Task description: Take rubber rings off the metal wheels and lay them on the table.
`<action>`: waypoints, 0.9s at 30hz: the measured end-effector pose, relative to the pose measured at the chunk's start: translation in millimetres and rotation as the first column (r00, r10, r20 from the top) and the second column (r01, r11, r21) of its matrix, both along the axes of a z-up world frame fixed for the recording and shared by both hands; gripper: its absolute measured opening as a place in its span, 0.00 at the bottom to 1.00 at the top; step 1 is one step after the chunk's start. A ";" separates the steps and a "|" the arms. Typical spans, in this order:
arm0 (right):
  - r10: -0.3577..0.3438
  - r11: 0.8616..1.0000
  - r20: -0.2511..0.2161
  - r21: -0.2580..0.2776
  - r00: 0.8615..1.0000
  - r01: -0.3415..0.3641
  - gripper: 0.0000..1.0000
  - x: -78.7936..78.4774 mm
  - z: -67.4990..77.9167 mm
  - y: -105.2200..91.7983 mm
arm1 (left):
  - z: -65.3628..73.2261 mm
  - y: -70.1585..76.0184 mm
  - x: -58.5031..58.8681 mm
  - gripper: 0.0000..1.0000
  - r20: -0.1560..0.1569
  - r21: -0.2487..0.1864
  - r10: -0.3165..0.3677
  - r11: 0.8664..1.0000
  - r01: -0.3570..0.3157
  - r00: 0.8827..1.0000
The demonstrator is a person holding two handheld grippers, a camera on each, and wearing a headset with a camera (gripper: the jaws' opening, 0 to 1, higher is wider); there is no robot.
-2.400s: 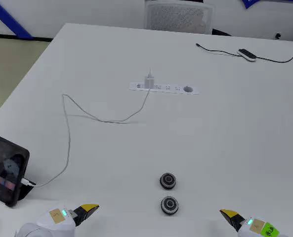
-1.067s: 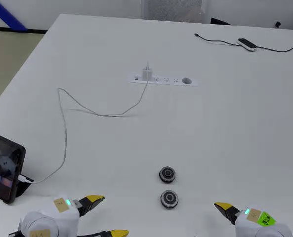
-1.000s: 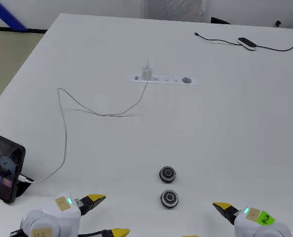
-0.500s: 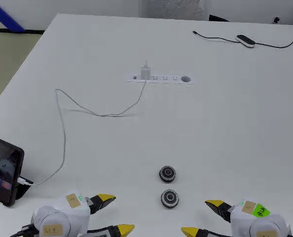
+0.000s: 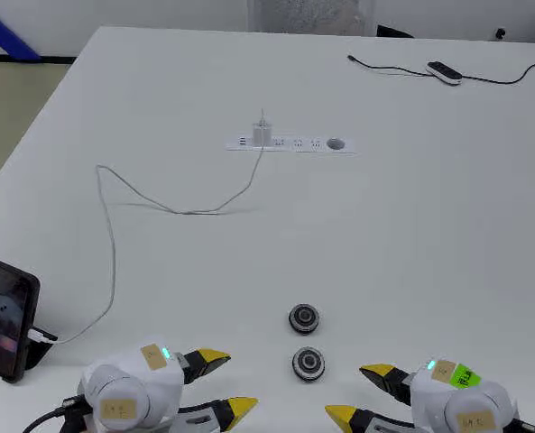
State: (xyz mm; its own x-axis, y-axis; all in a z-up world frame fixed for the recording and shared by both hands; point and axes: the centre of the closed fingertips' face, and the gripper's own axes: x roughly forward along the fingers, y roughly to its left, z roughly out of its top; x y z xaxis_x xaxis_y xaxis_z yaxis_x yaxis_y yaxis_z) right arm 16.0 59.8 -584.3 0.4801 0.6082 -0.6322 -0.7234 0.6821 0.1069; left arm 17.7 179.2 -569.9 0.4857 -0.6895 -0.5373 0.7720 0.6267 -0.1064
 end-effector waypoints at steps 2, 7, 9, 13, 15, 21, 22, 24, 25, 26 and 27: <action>-0.001 1.000 -0.003 0.005 1.000 0.001 0.41 1.0 -0.8 0.9 | -0.3 -2.8 1.6 0.36 0.000 0.001 -0.006 1.000 0.006 1.000; -0.003 1.000 -0.007 0.011 1.000 0.003 0.36 2.2 -0.6 3.5 | 0.7 -12.8 6.9 0.31 0.007 0.002 -0.027 1.000 0.027 1.000; -0.008 1.000 -0.012 0.018 1.000 0.008 0.35 2.5 -0.9 4.5 | 1.7 -17.6 9.3 0.30 0.012 0.004 -0.038 0.999 0.037 0.999; -0.015 0.999 -0.020 0.031 1.000 0.016 0.33 3.1 -2.4 6.0 | 1.1 -26.4 13.8 0.27 0.019 0.015 -0.060 0.998 0.060 0.998; -0.017 0.999 -0.024 0.035 1.000 0.018 0.32 3.6 -3.0 7.0 | 1.0 -30.0 16.8 0.26 0.022 0.022 -0.066 0.998 0.066 0.998; -0.020 0.999 -0.029 0.045 0.999 0.021 0.30 5.7 -3.4 10.4 | 2.5 -42.6 22.9 0.22 0.031 0.029 -0.105 0.994 0.104 0.994; -0.020 0.999 -0.031 0.048 0.999 0.021 0.30 5.8 -3.7 11.1 | 2.1 -44.4 23.5 0.22 0.031 0.033 -0.110 0.994 0.109 0.993; -0.019 0.999 -0.034 0.049 0.999 0.021 0.30 6.2 -4.7 12.3 | 0.6 -49.3 24.2 0.22 0.032 0.051 -0.129 0.990 0.128 0.991; -0.019 0.999 -0.035 0.051 0.999 0.021 0.30 6.3 -4.9 12.9 | 0.4 -52.8 25.0 0.21 0.034 0.053 -0.137 0.989 0.135 0.990; -0.019 0.998 -0.037 0.051 0.999 0.021 0.29 6.3 -5.2 13.2 | 0.2 -54.8 25.7 0.21 0.035 0.057 -0.142 0.988 0.140 0.989; -0.019 0.998 -0.038 0.051 0.999 0.021 0.29 6.4 -5.5 13.4 | -0.6 -56.7 26.2 0.21 0.033 0.064 -0.149 0.987 0.147 0.988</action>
